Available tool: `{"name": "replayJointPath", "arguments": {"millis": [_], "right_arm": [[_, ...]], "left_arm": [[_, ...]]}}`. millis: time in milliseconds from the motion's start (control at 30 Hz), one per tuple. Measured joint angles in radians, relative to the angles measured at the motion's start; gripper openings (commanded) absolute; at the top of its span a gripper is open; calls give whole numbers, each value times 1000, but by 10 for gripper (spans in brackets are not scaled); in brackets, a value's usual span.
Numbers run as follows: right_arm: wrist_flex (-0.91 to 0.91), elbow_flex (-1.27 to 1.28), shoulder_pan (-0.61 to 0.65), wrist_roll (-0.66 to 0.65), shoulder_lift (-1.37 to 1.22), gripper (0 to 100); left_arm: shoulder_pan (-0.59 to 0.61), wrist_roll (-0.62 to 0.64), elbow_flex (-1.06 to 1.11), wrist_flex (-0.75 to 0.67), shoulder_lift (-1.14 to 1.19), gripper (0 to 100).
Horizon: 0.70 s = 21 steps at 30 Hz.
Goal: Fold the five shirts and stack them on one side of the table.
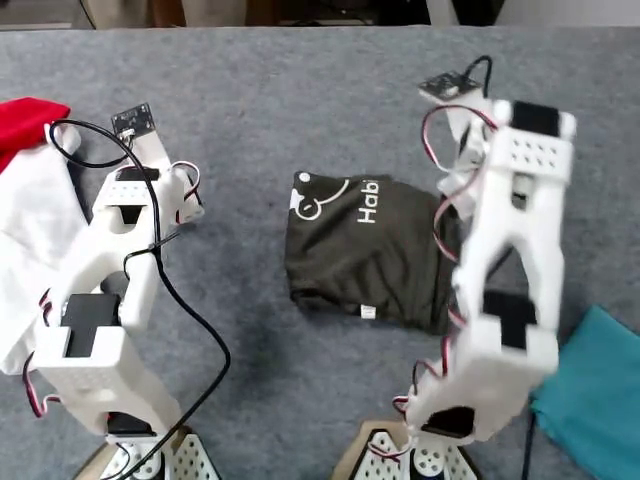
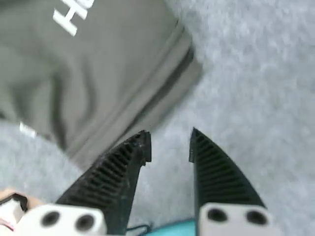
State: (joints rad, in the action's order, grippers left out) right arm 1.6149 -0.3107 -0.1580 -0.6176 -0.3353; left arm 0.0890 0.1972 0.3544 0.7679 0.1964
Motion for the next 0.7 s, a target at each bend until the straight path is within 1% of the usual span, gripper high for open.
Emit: {"name": "replayJointPath", "arguments": {"millis": [200,367,500,533,633,700], "right_arm": [[101,-394,52,69,-390,157],[150,-700,91,92,-631,157],[150,-755,112,100,-730,147],[150,-764,110,100,-752,122],[150,-786,106,101,-789,2],[150,-801,103,101,-798,16]], "left_arm": [[0,0,0,0,0,21],[0,0,0,0,0,21],[0,0,0,0,0,21],[0,0,0,0,0,21],[0,0,0,0,0,21],[0,0,0,0,0,21]]}}
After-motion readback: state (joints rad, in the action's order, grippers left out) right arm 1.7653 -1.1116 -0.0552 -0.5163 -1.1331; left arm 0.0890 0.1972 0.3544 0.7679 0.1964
